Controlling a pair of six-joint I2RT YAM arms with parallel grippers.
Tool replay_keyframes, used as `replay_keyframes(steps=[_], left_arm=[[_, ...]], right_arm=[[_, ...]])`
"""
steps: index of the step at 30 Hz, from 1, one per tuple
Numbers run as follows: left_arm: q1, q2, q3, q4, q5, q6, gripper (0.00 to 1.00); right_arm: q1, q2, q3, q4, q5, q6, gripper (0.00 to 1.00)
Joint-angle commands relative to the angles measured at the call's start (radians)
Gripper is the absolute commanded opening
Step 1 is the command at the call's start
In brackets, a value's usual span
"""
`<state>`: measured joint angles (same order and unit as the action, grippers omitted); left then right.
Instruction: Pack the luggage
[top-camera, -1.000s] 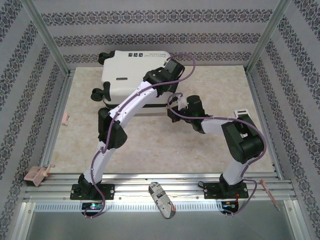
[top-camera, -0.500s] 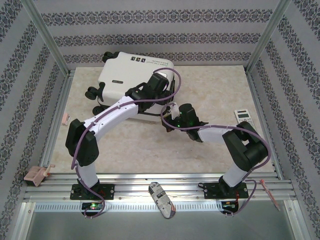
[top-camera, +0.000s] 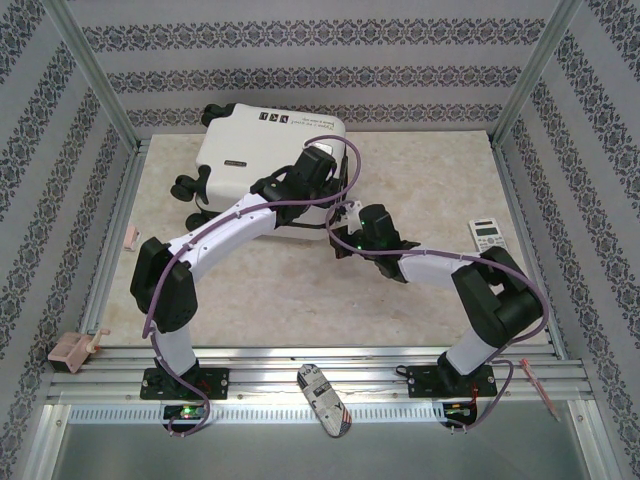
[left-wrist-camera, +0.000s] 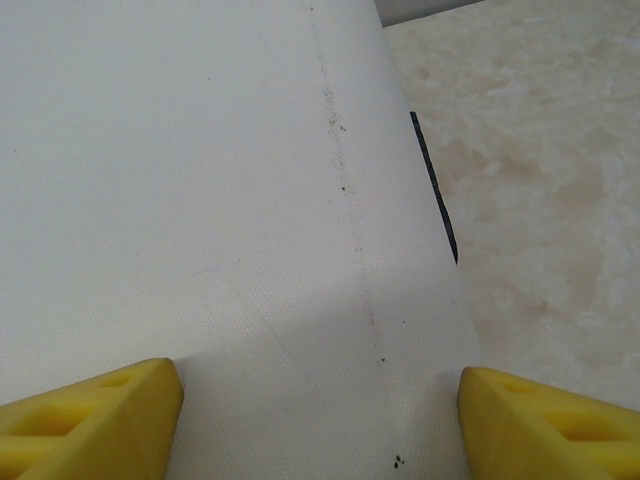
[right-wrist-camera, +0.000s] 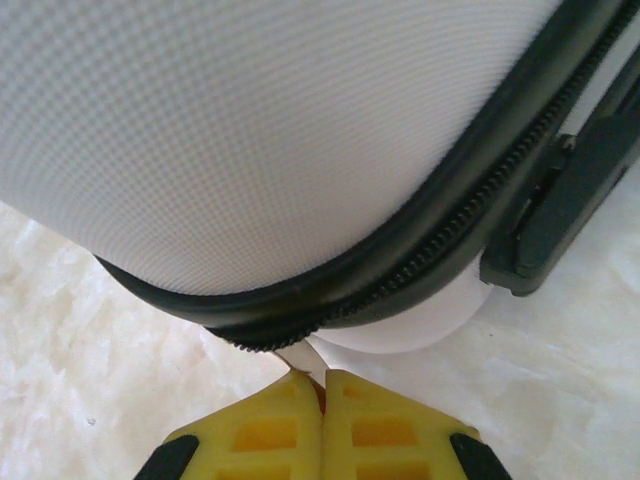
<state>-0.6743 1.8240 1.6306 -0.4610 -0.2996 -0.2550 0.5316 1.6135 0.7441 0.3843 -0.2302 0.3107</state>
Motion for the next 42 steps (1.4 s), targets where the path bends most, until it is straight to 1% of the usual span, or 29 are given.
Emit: replay_keyframes(steps=[1, 6, 7, 10, 11, 12, 14, 17, 18, 19, 22, 23, 24, 27, 30, 36, 37, 38, 40, 42], left_arm=[[0.027, 0.038, -0.076, -0.306, -0.017, -0.045, 0.73], [0.028, 0.028, -0.062, -0.320, -0.027, -0.033, 0.72], [0.028, 0.025, -0.054, -0.319, -0.026, -0.030, 0.73], [0.027, 0.009, -0.019, -0.303, 0.000, -0.017, 0.77], [0.026, 0.004, 0.000, -0.300, 0.007, -0.014, 0.78], [0.023, 0.002, 0.019, -0.297, 0.016, -0.008, 0.79], [0.014, 0.007, 0.059, -0.294, 0.029, 0.008, 0.80], [0.001, 0.026, 0.128, -0.303, 0.025, 0.028, 0.82], [0.001, 0.032, 0.144, -0.299, 0.022, 0.033, 0.83], [0.001, 0.040, 0.156, -0.297, 0.018, 0.037, 0.83], [0.001, 0.067, 0.208, -0.313, 0.004, 0.043, 0.83], [0.001, 0.070, 0.216, -0.314, 0.004, 0.043, 0.83], [0.001, 0.070, 0.222, -0.310, 0.004, 0.044, 0.83], [0.001, 0.069, 0.237, -0.303, 0.000, 0.046, 0.84], [0.001, 0.071, 0.253, -0.302, -0.006, 0.046, 0.85], [0.001, 0.088, 0.270, -0.300, -0.007, 0.030, 0.86], [0.001, 0.091, 0.271, -0.298, -0.009, 0.027, 0.86], [0.001, 0.096, 0.274, -0.299, -0.012, 0.025, 0.86], [0.001, 0.110, 0.282, -0.301, -0.020, 0.022, 0.86], [0.001, 0.126, 0.289, -0.305, -0.043, 0.018, 0.86]], right_arm=[[-0.092, -0.032, 0.038, -0.060, 0.179, 0.057, 0.00], [-0.102, -0.053, 0.047, -0.090, 0.107, 0.058, 0.00], [-0.106, -0.055, 0.045, -0.073, 0.062, 0.044, 0.00], [-0.090, -0.062, -0.011, 0.079, -0.104, -0.005, 0.00], [-0.078, -0.061, -0.009, 0.083, -0.157, -0.040, 0.00], [-0.058, -0.061, -0.015, 0.089, -0.171, -0.074, 0.00], [-0.025, -0.057, -0.036, 0.116, -0.137, -0.103, 0.00], [0.003, -0.017, -0.067, 0.182, -0.090, -0.095, 0.00], [0.012, 0.001, -0.079, 0.216, -0.065, -0.092, 0.03], [0.023, 0.019, -0.085, 0.238, -0.043, -0.089, 0.12], [0.046, 0.072, -0.082, 0.271, 0.001, -0.094, 0.26], [0.050, 0.085, -0.079, 0.276, 0.008, -0.094, 0.28], [0.052, 0.098, -0.070, 0.280, 0.015, -0.093, 0.32], [0.054, 0.132, -0.043, 0.284, 0.009, -0.090, 0.38], [0.056, 0.157, -0.015, 0.295, 0.025, -0.085, 0.41], [0.057, 0.178, 0.046, 0.297, 0.042, -0.062, 0.41], [0.057, 0.180, 0.054, 0.293, 0.051, -0.057, 0.39], [0.058, 0.182, 0.062, 0.292, 0.058, -0.052, 0.35], [0.058, 0.184, 0.072, 0.291, 0.065, -0.044, 0.20], [0.059, 0.174, 0.066, 0.292, 0.063, -0.039, 0.07]])
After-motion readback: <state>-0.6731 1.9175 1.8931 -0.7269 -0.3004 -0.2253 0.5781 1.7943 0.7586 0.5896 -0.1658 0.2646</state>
